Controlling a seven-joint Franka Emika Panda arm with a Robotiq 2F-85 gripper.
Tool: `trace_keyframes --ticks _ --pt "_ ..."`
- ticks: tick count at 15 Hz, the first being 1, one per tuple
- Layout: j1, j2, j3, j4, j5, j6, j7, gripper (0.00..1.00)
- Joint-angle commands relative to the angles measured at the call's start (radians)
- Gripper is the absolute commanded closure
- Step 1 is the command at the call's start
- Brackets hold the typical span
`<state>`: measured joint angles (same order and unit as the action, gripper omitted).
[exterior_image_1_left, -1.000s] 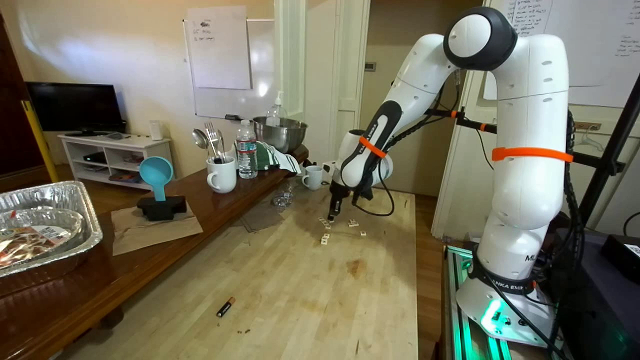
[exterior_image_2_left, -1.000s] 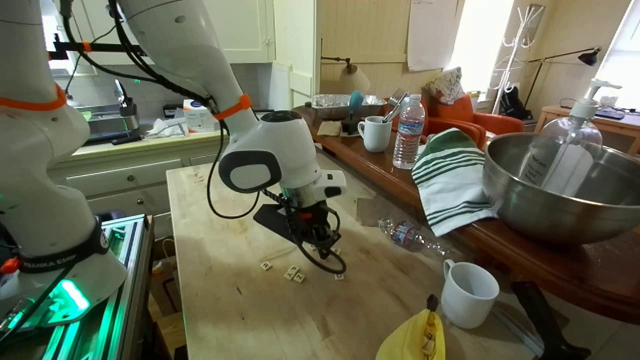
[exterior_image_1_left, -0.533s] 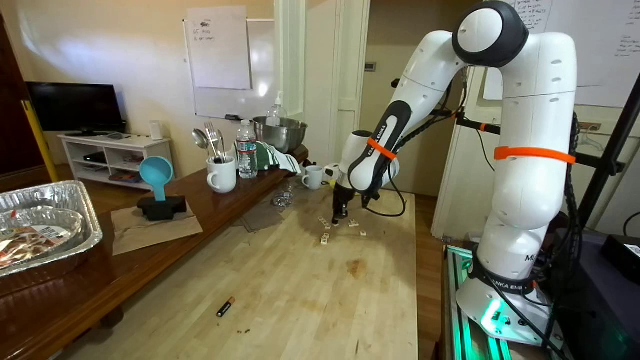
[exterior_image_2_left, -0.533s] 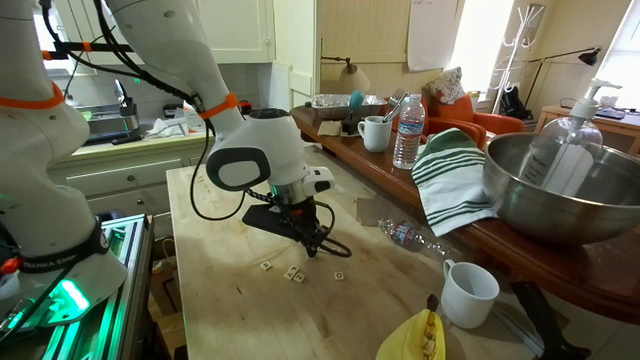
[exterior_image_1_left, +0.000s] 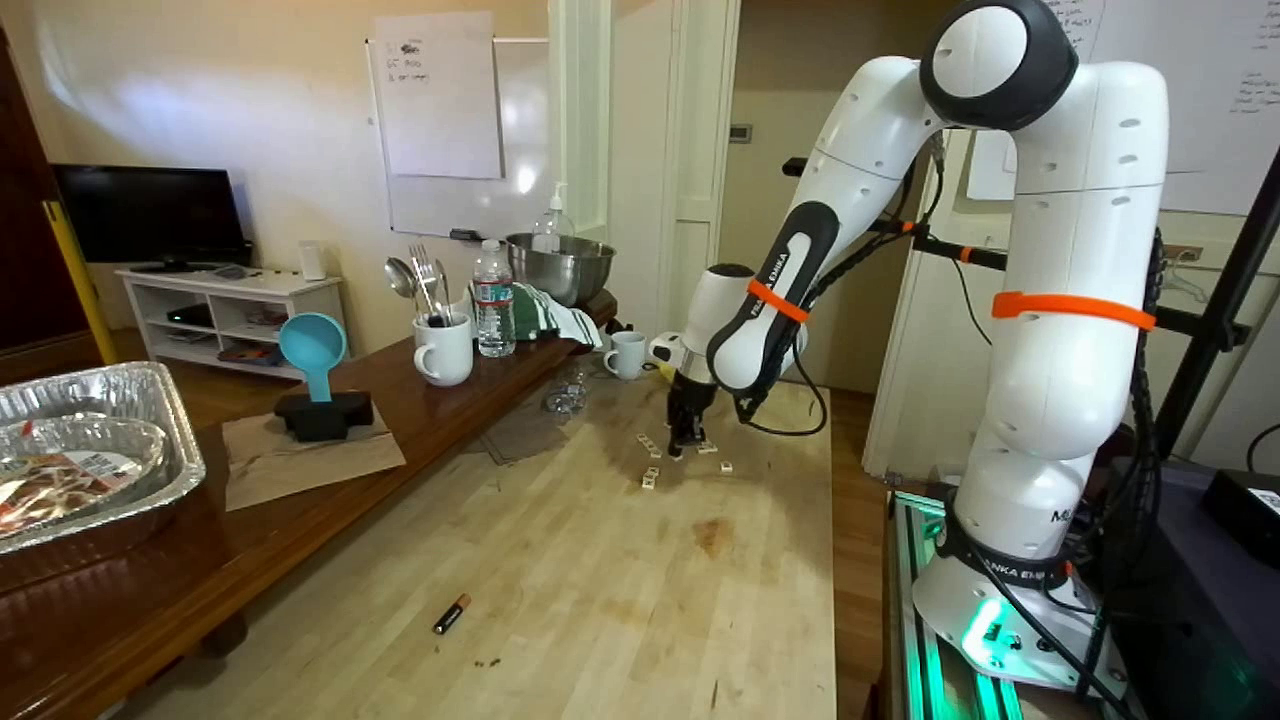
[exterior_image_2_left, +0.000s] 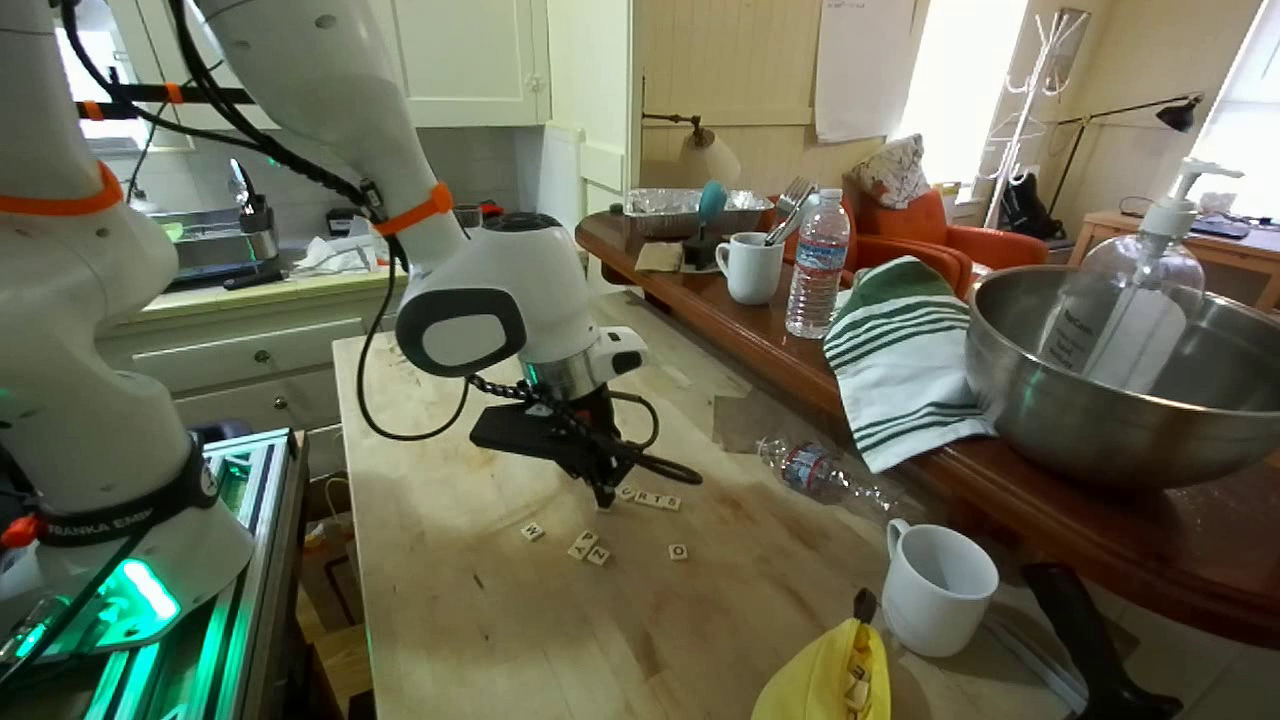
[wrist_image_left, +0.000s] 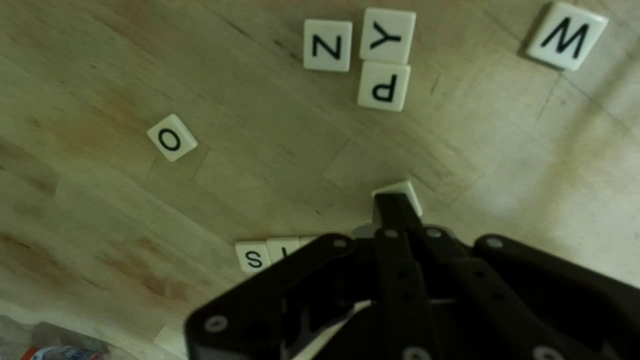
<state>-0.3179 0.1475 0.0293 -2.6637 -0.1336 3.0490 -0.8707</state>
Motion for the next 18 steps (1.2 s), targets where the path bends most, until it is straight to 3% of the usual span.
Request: trace_keyframes --ticks 1,5,12,13,18 --pt "0.026 0.033 0.002 -0.033 -0.038 0.012 -0.004 1.00" --pt "0.081 0.041 -0.026 -0.023 -0.061 0.023 0.008 1.00" --pt "0.163 0.063 -0.127 0.006 -0.214 0.054 0.056 1.00" --pt "0.132 -0.002 -0.097 -0.005 -0.167 0.010 0.023 1.00" --pt "0.135 -0.003 -0.100 -0.005 -0.170 0.010 0.027 0.99"
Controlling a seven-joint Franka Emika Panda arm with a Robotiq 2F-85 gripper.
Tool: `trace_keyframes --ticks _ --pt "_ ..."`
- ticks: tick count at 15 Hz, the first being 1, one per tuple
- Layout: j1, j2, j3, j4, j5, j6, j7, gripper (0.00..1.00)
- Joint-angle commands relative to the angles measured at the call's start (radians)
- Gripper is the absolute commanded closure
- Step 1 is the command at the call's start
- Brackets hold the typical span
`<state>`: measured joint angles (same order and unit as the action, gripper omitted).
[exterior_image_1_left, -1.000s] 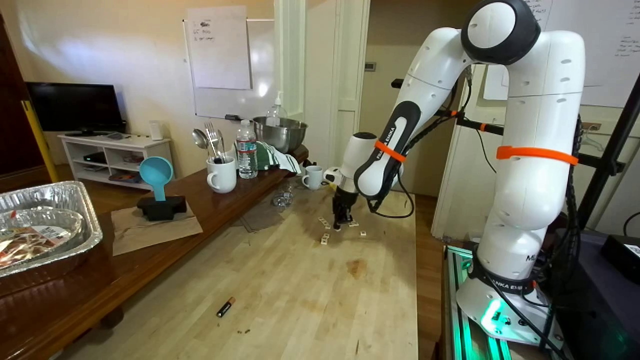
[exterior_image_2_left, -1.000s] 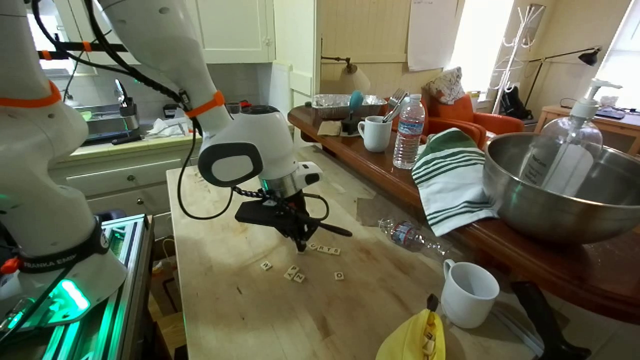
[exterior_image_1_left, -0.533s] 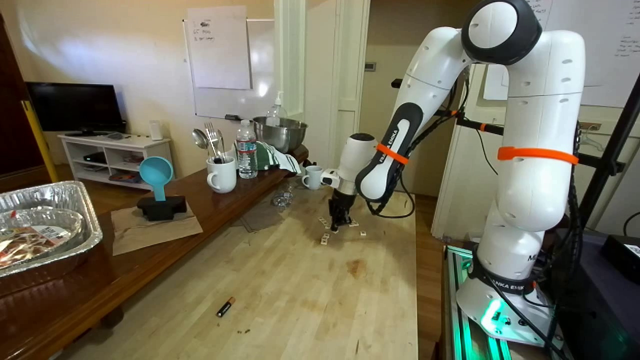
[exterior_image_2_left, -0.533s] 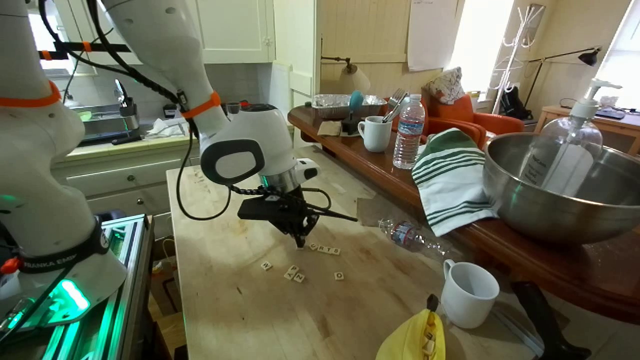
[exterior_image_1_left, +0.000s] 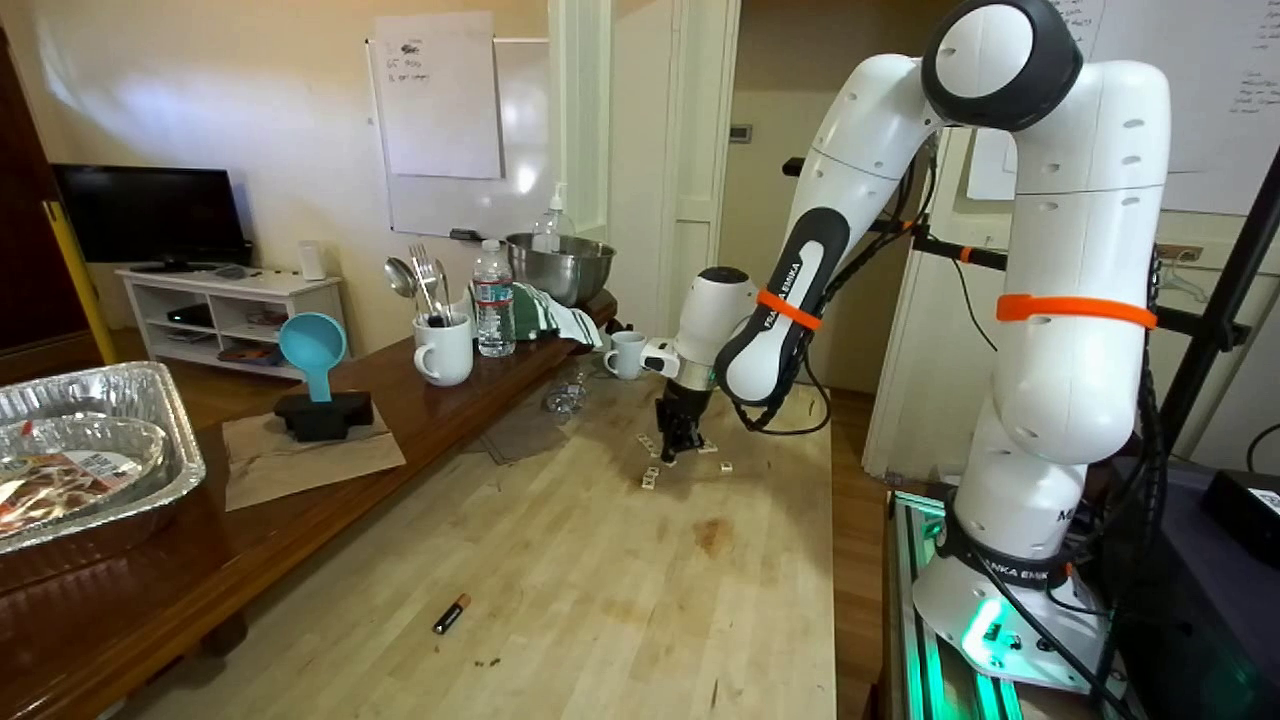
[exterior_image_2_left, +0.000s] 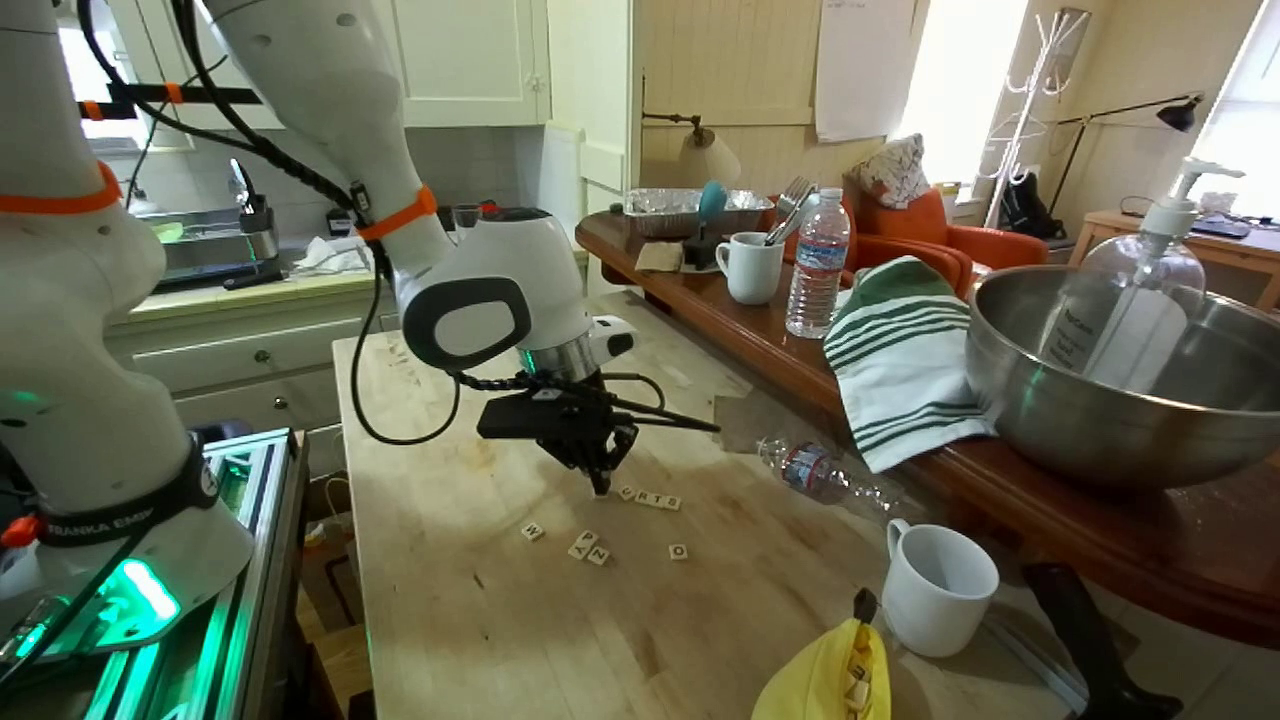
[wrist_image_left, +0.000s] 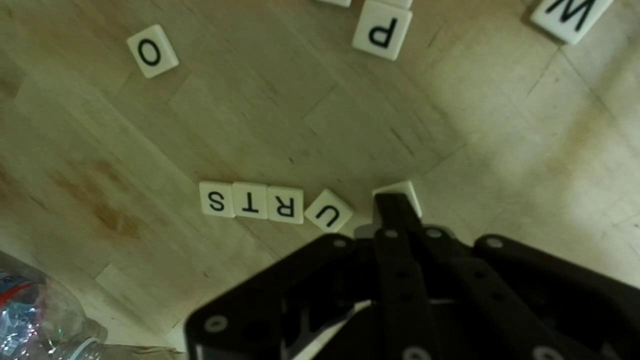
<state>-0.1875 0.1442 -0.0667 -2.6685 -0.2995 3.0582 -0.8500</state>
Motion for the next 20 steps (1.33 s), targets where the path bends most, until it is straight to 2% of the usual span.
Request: trace_keyframes --ticks 1,8,13,20 --pt "0.004 0.001 -0.004 0.000 -0.004 0.001 0.006 1.00" --pt "0.003 -0.060 -0.010 -0.006 0.030 -0.049 0.075 1.00" --pt "0.016 -0.064 -0.055 0.014 0.004 -0.138 0.213 1.00" --pt "0.008 -0.056 -0.022 0.014 0.124 -0.154 0.303 1.00"
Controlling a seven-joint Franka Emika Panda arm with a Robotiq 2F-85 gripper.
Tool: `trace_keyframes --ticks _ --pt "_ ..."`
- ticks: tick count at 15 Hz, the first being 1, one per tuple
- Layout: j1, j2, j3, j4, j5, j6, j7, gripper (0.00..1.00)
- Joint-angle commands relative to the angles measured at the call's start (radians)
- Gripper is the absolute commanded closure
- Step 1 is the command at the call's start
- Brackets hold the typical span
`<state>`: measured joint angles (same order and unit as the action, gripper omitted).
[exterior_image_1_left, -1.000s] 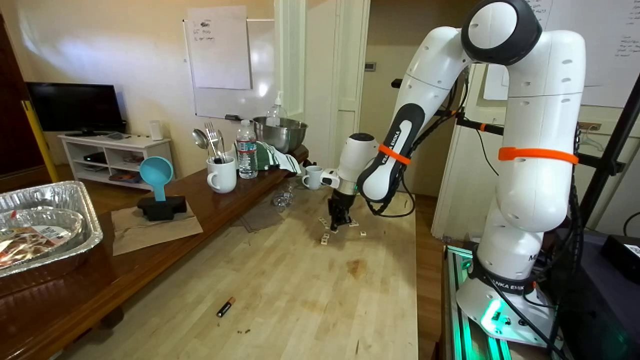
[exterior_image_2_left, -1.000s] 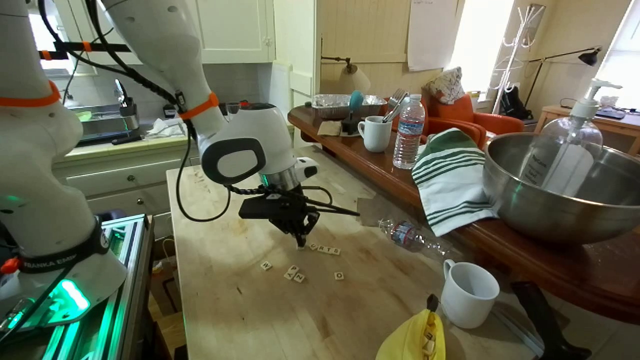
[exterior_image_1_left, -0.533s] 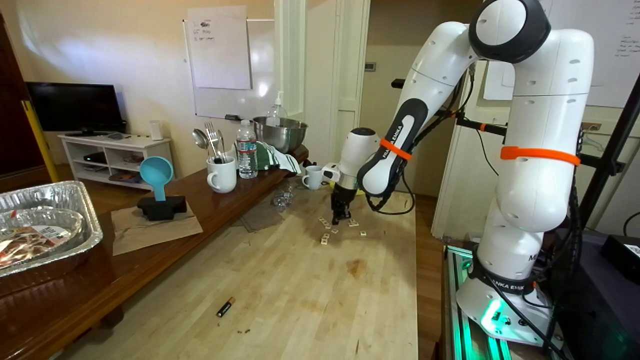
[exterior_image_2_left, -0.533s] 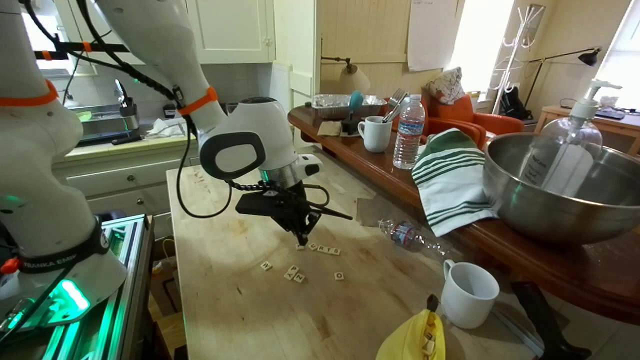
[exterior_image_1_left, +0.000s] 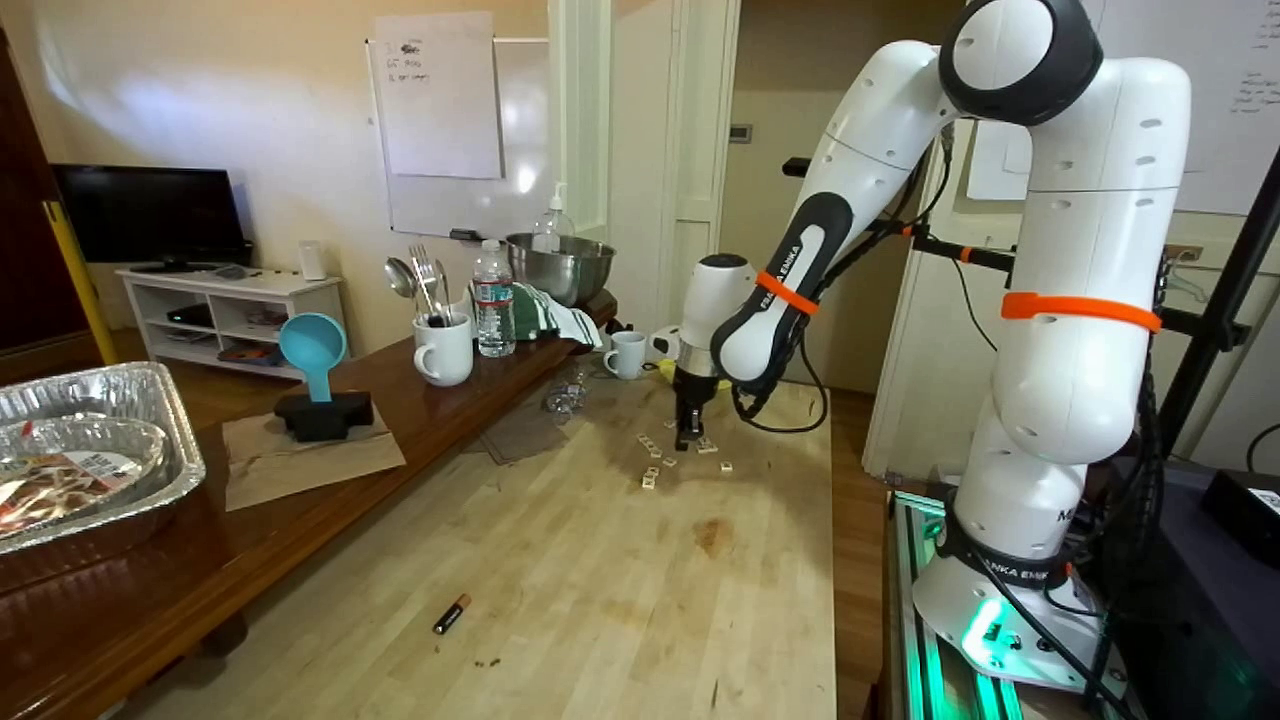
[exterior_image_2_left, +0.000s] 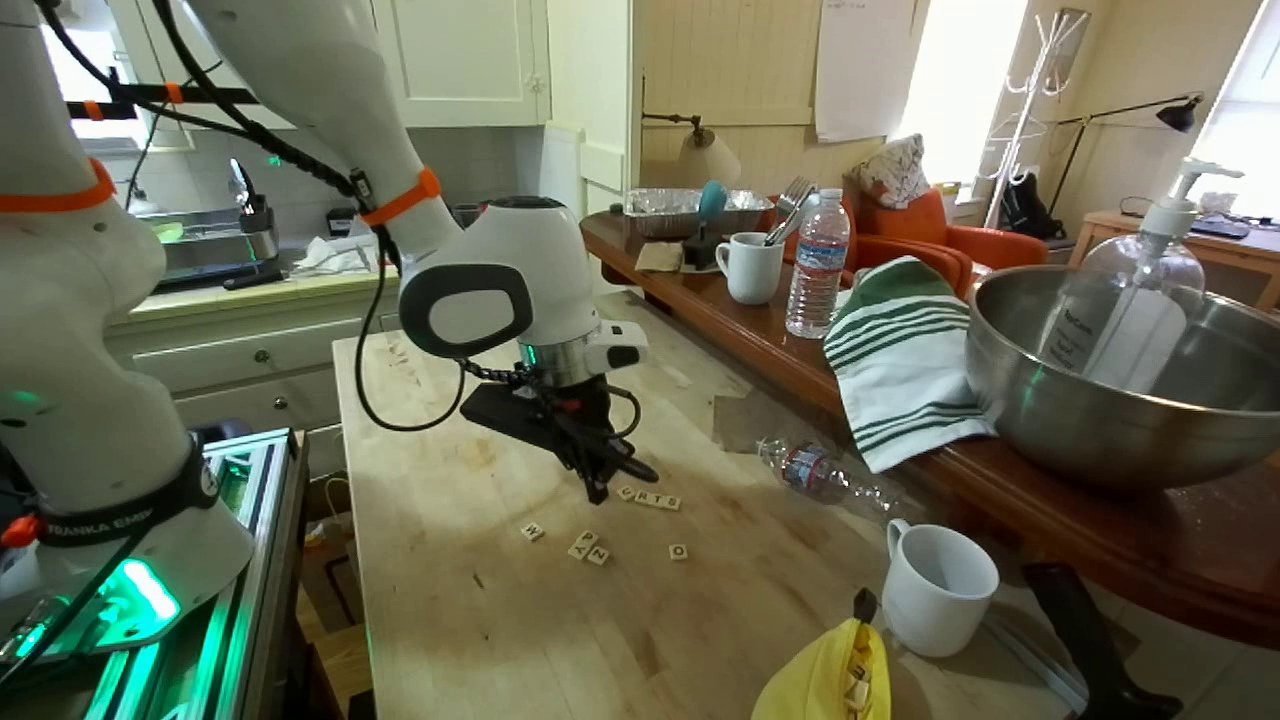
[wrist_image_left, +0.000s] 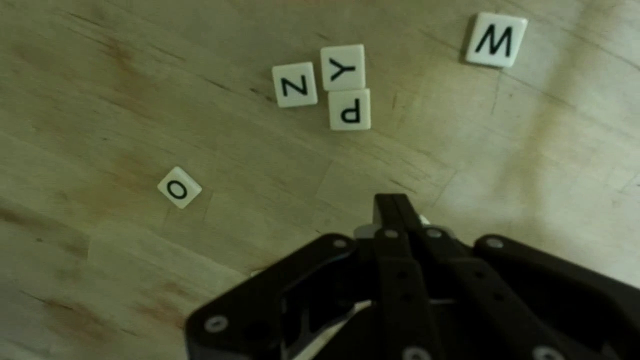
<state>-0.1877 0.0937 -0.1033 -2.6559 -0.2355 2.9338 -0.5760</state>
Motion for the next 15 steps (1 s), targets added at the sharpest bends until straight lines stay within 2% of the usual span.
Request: trace_keyframes --ticks 1,4,15 --pt "0.009 -0.003 0.019 0.004 0.076 -0.027 0.035 1.00" --pt "0.012 0.019 0.027 0.020 0.108 -0.034 0.050 1.00" --pt "0.024 0.083 0.028 0.062 0.077 -0.028 0.121 1.00"
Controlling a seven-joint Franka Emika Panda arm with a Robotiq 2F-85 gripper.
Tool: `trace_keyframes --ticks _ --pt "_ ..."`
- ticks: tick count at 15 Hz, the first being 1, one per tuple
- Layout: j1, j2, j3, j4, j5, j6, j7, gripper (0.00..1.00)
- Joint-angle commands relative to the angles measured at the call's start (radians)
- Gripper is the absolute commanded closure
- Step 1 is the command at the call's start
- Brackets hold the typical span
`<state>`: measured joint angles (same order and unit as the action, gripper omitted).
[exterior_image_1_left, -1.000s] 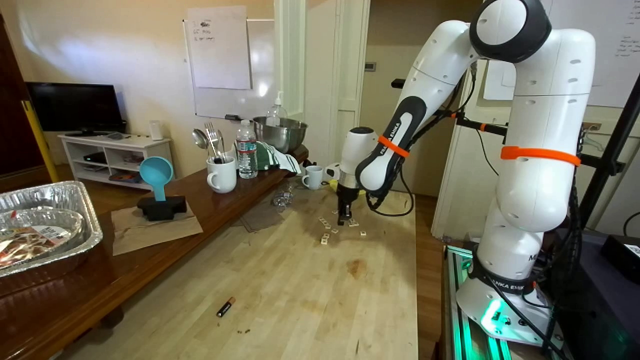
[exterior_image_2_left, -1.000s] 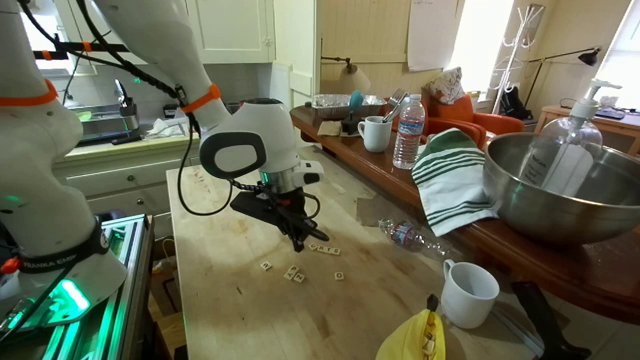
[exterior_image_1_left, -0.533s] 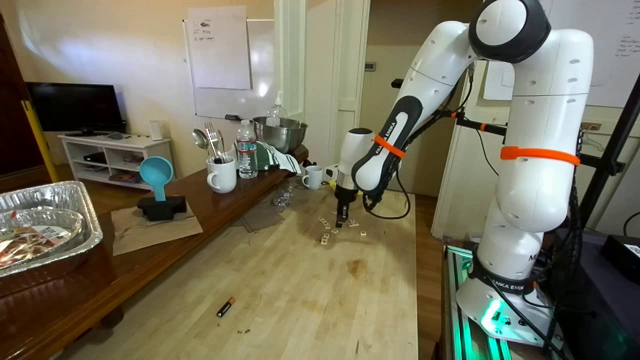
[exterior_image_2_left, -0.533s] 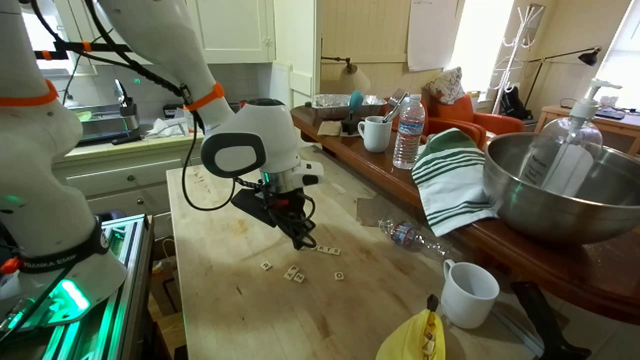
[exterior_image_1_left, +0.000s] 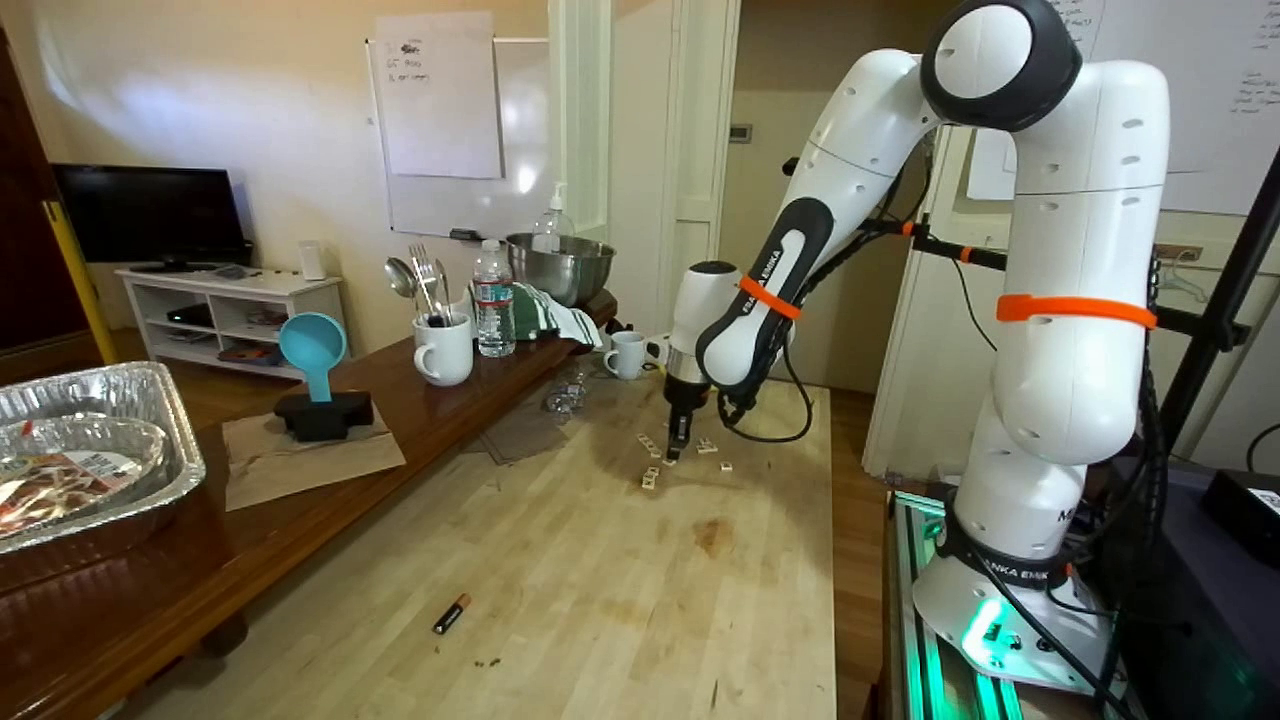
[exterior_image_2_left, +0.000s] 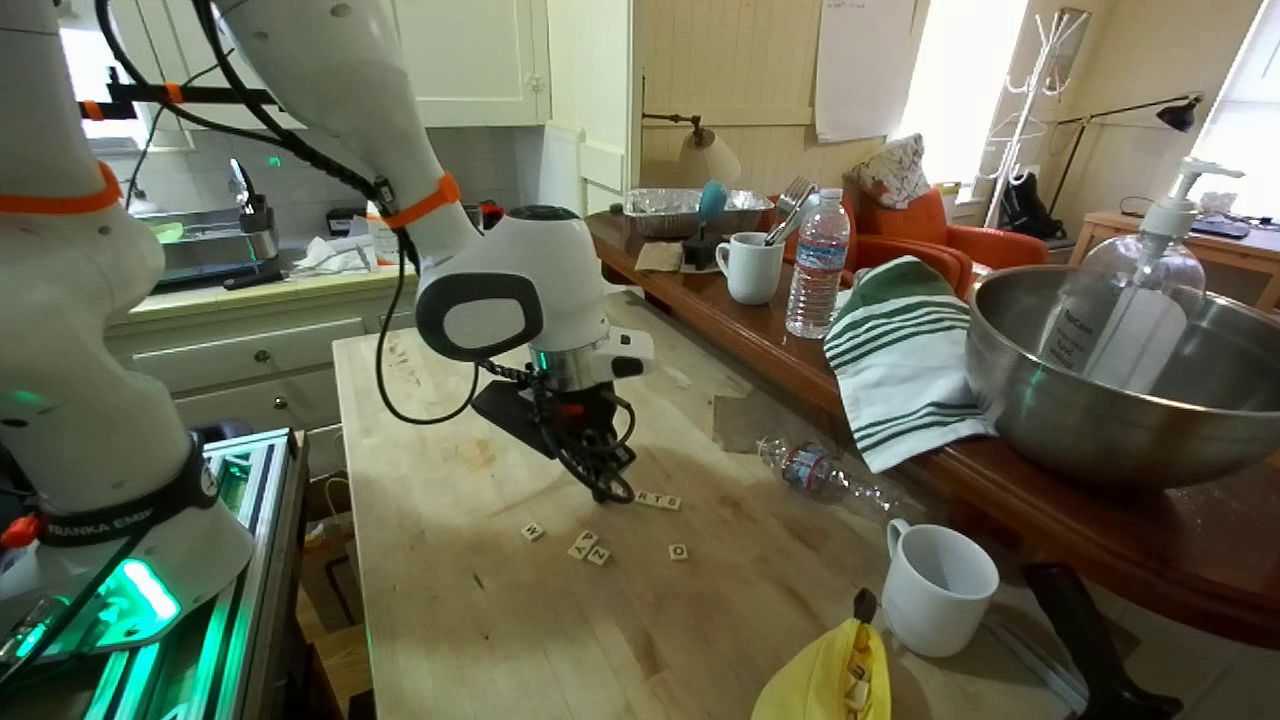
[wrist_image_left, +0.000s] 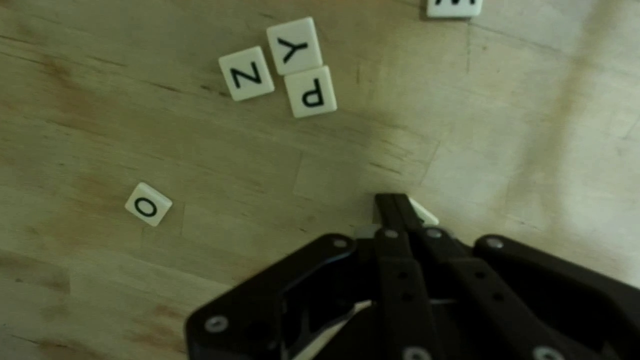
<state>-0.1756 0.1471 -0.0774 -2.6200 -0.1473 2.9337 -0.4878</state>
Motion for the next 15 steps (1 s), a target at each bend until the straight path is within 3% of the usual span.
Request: trace_keyframes --ticks 1,15 --pt "0.014 0.030 0.003 0.027 -0.014 -0.030 0.033 1.00" --pt "0.043 0.042 0.002 0.029 -0.099 0.009 0.026 1.00"
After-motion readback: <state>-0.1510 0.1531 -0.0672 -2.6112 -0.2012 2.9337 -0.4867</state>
